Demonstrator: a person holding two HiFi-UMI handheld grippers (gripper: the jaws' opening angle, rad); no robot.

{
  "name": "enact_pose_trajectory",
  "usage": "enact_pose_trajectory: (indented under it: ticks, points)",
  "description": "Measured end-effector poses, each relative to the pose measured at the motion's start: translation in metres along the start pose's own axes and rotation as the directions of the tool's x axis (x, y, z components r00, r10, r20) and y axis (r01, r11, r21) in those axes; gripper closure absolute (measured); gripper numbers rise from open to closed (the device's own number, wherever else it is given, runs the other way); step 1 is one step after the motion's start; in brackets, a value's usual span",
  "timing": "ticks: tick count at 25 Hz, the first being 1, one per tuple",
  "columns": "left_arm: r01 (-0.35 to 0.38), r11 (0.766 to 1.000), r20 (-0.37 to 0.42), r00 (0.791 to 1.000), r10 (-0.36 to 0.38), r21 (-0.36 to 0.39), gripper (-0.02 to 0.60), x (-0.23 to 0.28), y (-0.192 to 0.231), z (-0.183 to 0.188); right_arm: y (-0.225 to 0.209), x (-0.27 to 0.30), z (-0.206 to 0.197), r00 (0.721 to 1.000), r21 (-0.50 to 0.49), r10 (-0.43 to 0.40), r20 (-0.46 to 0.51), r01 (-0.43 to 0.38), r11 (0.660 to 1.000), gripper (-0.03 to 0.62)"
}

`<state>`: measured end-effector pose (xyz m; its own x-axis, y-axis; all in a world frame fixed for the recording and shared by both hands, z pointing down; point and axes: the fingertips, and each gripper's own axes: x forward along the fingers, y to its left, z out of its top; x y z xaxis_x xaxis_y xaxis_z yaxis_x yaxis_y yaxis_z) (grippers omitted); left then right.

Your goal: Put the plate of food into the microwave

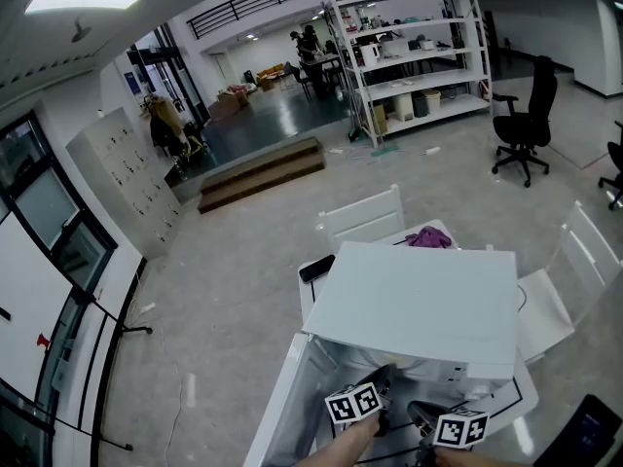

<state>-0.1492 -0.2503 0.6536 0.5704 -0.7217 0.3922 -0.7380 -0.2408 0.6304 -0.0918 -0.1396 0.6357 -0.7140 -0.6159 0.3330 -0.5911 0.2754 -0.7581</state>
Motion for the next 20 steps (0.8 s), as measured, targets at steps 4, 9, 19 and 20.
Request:
enact_pose_trajectory:
  ticks: [4, 9, 19, 20]
  points:
    - [-0.004, 1.0, -0.009, 1.0, 0.004, 0.007, 0.575, 0.005, -0.002, 0.002, -0.001, -0.002, 0.002, 1.0, -0.004, -0.001, 0.004, 0.001, 1.0, 0.592]
    - [-0.007, 1.0, -0.02, 1.0, 0.008, 0.014, 0.575, 0.009, -0.002, 0.008, 0.002, -0.003, 0.004, 1.0, -0.011, -0.007, 0.006, 0.007, 1.0, 0.592]
    - [-0.026, 0.999, -0.036, 0.999, 0.027, 0.029, 0.574, 0.015, 0.003, 0.017, 0.004, -0.005, 0.007, 1.0, -0.017, -0.009, 0.009, 0.01, 1.0, 0.592]
    - [-0.025, 0.999, -0.036, 0.999, 0.026, 0.029, 0.575, 0.013, 0.003, 0.017, 0.005, -0.005, 0.006, 1.0, -0.017, -0.011, 0.01, 0.011, 1.0, 0.592]
